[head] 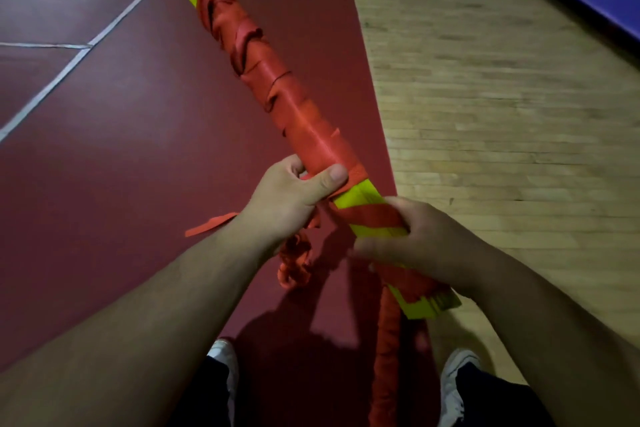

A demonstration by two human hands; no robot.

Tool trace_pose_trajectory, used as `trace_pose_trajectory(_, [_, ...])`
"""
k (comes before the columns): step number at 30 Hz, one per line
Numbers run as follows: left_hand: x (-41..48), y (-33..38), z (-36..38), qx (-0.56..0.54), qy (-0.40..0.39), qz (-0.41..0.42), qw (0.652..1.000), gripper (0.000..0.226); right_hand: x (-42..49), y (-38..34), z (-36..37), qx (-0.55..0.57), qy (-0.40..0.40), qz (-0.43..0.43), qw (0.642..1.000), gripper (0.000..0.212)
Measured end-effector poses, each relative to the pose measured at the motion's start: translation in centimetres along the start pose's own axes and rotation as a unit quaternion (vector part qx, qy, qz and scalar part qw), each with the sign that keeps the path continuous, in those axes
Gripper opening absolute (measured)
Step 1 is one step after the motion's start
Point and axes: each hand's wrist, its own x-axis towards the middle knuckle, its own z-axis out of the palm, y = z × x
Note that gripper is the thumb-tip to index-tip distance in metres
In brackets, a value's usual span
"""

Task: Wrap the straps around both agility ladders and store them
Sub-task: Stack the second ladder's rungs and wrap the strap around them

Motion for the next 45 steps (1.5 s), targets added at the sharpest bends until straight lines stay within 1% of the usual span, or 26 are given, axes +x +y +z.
trace_pose_trajectory(1, [0.2, -0.2, 0.0, 0.019, 0.029, -0.001, 0.999, 0.038, 0.0, 0.0, 0.3, -0.083, 0.023, 0.0, 0.996, 0.053])
trace_pose_trajectory(2, [0.2, -0.4, 0.0, 0.039, 0.048, 0.0, 0.998, 0.043, 0.1, 0.2, 0.7, -0.147, 0.041, 0.001, 0.988, 0.053])
trace_pose_trajectory(4, [0.2, -0.6, -0.3, 0.077, 0.035, 0.006, 0.996, 0.061, 0.4, 0.5, 1.3, -0.186, 0.046, -0.001, 0.981, 0.04])
trace_pose_trajectory(6, [0.2, -0.4, -0.9, 0.085, -0.036, 0.0, 0.996, 0.063, 0.3, 0.6, 1.2, -0.141, 0.024, -0.001, 0.99, 0.034])
trace_pose_trajectory(8, [0.3, 0.0, -1.8, 0.086, -0.09, -0.002, 0.992, 0.052, 0.1, 0.6, 0.3, -0.069, 0.001, -0.003, 0.998, 0.041])
trace_pose_trajectory(11, [0.6, -0.3, -3.2, 0.066, -0.146, -0.008, 0.987, 0.069, -0.4, 0.8, -0.4, 0.016, -0.056, -0.016, 0.998, 0.042])
trace_pose_trajectory(12, [0.4, -0.2, -3.1, 0.046, -0.167, -0.018, 0.985, 0.066, -0.5, 1.0, -0.4, 0.05, -0.081, -0.017, 0.995, 0.044])
trace_pose_trajectory(14, [0.1, -0.3, -2.5, -0.005, -0.18, -0.035, 0.983, 0.066, -0.8, 1.2, -0.7, 0.122, -0.141, 0.003, 0.983, 0.052])
trace_pose_trajectory(16, [0.0, -0.1, -1.7, -0.018, -0.132, -0.03, 0.991, 0.083, -0.9, 0.9, -1.5, 0.136, -0.165, 0.024, 0.976, 0.053])
trace_pose_trajectory(18, [0.3, -0.4, -1.4, 0.011, -0.069, -0.012, 0.997, 0.101, -0.9, 0.7, -2.3, 0.083, -0.122, 0.02, 0.989, 0.049])
trace_pose_trajectory(19, [0.3, -0.4, -1.2, 0.031, -0.045, -0.013, 0.998, 0.1, -0.8, 0.8, -2.3, 0.035, -0.08, 0.012, 0.996, 0.05])
trace_pose_trajectory(21, [0.0, -0.3, -0.5, 0.068, 0.004, -0.027, 0.997, 0.083, -0.7, 1.0, -1.5, -0.112, 0.005, 0.019, 0.994, 0.062])
trace_pose_trajectory(23, [-0.1, -0.4, 0.2, 0.076, 0.044, -0.053, 0.995, 0.067, -0.5, 1.3, -0.1, -0.258, 0.075, 0.045, 0.962, 0.076])
trace_pose_trajectory(24, [-0.1, -0.2, 0.6, 0.065, 0.058, -0.053, 0.995, 0.053, -0.3, 1.3, 0.3, -0.293, 0.108, 0.052, 0.949, 0.071])
trace_pose_trajectory(25, [-0.1, 0.0, 0.7, 0.047, 0.054, -0.048, 0.996, 0.043, -0.1, 1.5, 0.5, -0.297, 0.142, 0.046, 0.943, 0.06])
trace_pose_trajectory(26, [0.0, 0.0, 0.6, 0.022, 0.041, -0.044, 0.998, 0.045, 0.1, 1.5, 0.5, -0.288, 0.173, 0.028, 0.942, 0.048])
trace_pose_trajectory(28, [0.2, -0.1, 0.2, -0.039, 0.007, -0.058, 0.998, 0.07, 0.2, 1.5, 0.4, -0.251, 0.21, -0.007, 0.945, 0.031])
trace_pose_trajectory(29, [0.1, -0.2, -0.1, -0.07, -0.011, -0.076, 0.995, 0.081, 0.2, 1.4, 0.5, -0.222, 0.206, -0.012, 0.953, 0.027])
trace_pose_trajectory(32, [-0.3, 0.1, -0.5, -0.103, -0.085, -0.068, 0.989, 0.11, 0.1, 1.0, 0.8, -0.085, 0.108, -0.005, 0.99, 0.027])
trace_pose_trajectory(33, [-0.3, 0.3, -0.6, -0.105, -0.103, -0.055, 0.988, 0.113, 0.1, 1.1, 0.8, -0.042, 0.067, -0.008, 0.997, 0.028])
trace_pose_trajectory(36, [-0.2, 0.7, -1.1, -0.148, -0.15, -0.054, 0.976, 0.1, -0.2, 1.4, 0.5, 0.075, -0.052, -0.003, 0.996, 0.022])
trace_pose_trajectory(38, [-0.5, 0.9, -0.8, -0.148, -0.164, -0.063, 0.973, 0.087, -0.4, 1.2, 0.3, 0.111, -0.086, 0.013, 0.99, 0.029])
trace_pose_trajectory(40, [-0.9, 1.5, -0.1, -0.105, -0.125, -0.069, 0.984, 0.048, 0.1, 1.3, 0.1, 0.086, -0.05, 0.012, 0.995, 0.033])
trace_pose_trajectory(41, [-0.9, 1.8, 0.2, -0.089, -0.093, -0.082, 0.988, 0.036, 0.4, 1.4, 0.0, 0.03, -0.006, -0.003, 1.0, 0.034])
trace_pose_trajectory(43, [-0.8, 2.0, 0.5, -0.072, -0.053, -0.097, 0.991, 0.028, 0.9, 1.8, 0.0, -0.093, 0.073, -0.026, 0.993, 0.036])
trace_pose_trajectory(45, [-0.8, 1.9, 0.5, -0.066, -0.055, -0.088, 0.992, 0.025, 1.0, 2.0, 0.4, -0.15, 0.106, -0.034, 0.983, 0.035])
